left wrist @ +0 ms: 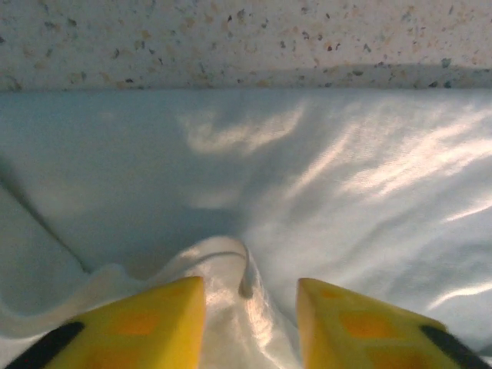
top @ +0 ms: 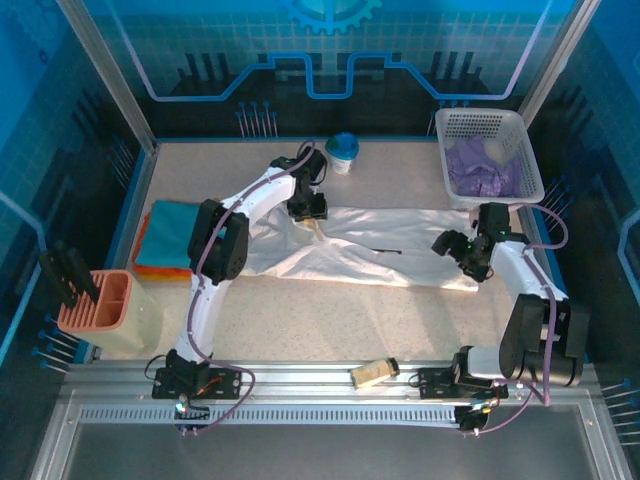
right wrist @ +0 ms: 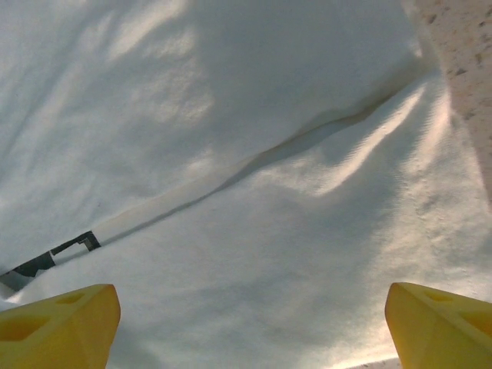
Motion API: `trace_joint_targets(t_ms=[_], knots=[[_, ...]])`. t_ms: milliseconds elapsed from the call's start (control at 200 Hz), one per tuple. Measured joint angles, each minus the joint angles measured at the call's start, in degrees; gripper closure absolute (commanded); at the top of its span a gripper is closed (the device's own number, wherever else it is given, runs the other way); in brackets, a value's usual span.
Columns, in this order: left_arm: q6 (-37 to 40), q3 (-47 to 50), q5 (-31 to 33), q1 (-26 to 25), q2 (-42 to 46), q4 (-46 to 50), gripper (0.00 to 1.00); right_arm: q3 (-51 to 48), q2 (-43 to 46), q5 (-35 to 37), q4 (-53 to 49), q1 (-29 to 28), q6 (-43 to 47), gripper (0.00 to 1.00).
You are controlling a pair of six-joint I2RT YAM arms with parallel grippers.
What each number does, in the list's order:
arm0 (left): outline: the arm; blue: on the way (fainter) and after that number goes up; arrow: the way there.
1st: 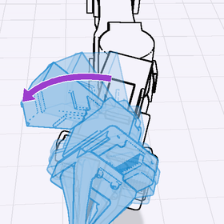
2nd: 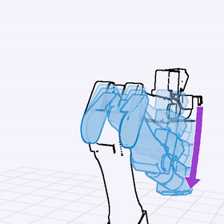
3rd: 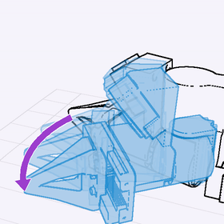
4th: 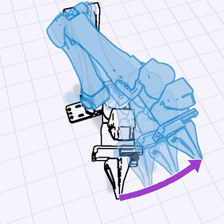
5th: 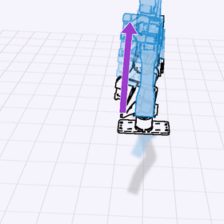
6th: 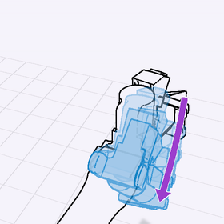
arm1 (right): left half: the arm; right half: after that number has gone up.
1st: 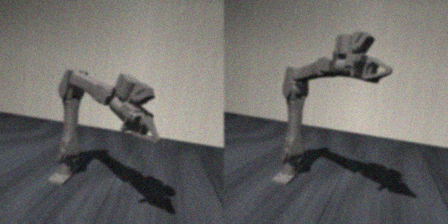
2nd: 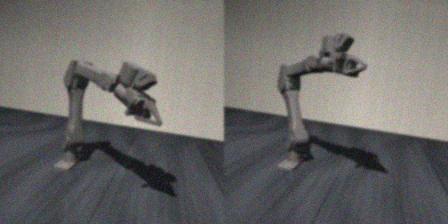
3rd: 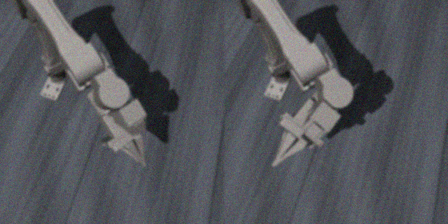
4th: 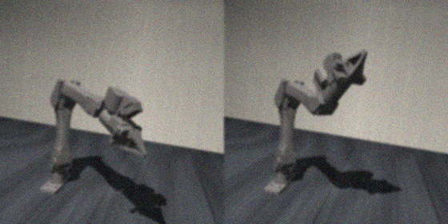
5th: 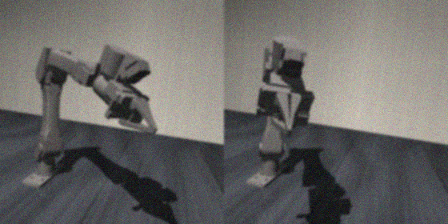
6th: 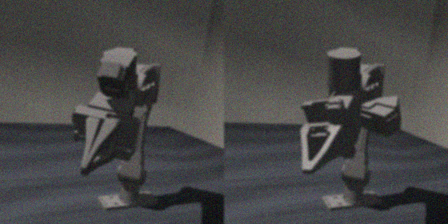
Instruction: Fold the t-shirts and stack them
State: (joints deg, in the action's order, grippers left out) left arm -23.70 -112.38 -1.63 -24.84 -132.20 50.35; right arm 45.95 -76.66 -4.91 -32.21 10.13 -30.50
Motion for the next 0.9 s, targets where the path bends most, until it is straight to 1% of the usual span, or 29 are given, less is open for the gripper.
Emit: trace_joint_targets(t_ms=[130, 195, 300, 405, 465, 560, 740, 901], knots=[[0.09, 0.15, 2.16, -0.09, 0.02, 1.88, 0.5, 0.02, 0.96, 1.73, -0.92, 0.04, 0.98, 0.1], [0.07, 2.58, 2.99, -0.09, 1.27, 1.53, 0.49, 0.13, 0.96, 1.92, -1.29, 0.04, 1.22, 0.1], [-0.37, 10.84, 3.37, -0.09, 6.4, 1.05, 0.48, 0.22, 0.96, 1.2, -0.92, -0.35, 1.46, 0.09], [-1.42, 20.57, 3.32, -0.09, 13.55, -0.07, 0.48, 0.44, 0.46, -0.7, 0.13, -2.62, 1.33, 0.09], [-1.88, 25.62, 3.34, -0.09, 17.38, -0.68, 0.48, 0.61, -1.22, -2.69, 1.36, -3.82, 0.76, 0.09], [-2.54, 32.72, 3.61, -0.07, 21.94, -2.27, 0.47, 0.59, -5.11, -4.81, 2.8, -4.13, 0.02, 0.09], [-3.37, 43.93, 3.8, 1.29, 25.79, -5.73, 0.48, -0.42, -8.66, -5.22, 3.8, -4.0, -0.35, 0.11], [-3.37, 48.33, 3.78, 2.47, 28.5, -9.18, 0.48, -0.59, -10.6, -5.05, 3.65, -2.25, -0.31, 0.13]])
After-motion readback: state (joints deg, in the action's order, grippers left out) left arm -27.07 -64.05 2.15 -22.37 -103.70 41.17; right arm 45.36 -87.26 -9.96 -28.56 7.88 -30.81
